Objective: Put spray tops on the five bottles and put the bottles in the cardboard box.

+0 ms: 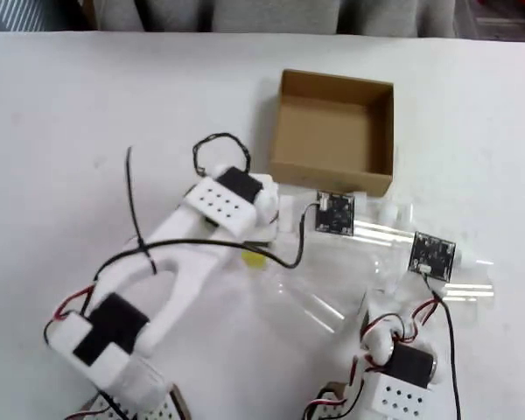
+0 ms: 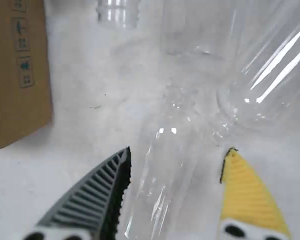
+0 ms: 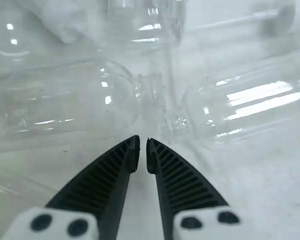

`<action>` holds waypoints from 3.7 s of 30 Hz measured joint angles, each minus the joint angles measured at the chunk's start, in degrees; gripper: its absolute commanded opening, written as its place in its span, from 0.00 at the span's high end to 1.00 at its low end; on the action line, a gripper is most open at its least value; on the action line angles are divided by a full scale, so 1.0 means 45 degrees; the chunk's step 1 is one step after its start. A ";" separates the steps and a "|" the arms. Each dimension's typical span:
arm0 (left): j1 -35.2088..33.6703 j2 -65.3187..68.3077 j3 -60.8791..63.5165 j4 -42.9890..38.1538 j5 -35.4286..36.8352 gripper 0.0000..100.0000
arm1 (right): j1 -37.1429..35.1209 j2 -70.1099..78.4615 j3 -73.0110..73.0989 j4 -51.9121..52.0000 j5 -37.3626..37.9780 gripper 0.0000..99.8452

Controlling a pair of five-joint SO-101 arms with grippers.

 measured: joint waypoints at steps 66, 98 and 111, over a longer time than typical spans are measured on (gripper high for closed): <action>-0.4611 0.3067 -0.1543 0.0762 1.2210 0.67 | 0.0000 0.0000 0.0000 0.0000 0.0000 0.98; -0.4923 0.1954 -0.2110 0.1719 0.8244 0.62 | -0.0020 0.0000 0.0000 0.0000 0.0000 0.98; -0.5118 0.3927 -0.3829 0.1719 0.7600 0.62 | -0.0117 0.0000 0.0000 0.0000 0.0000 0.98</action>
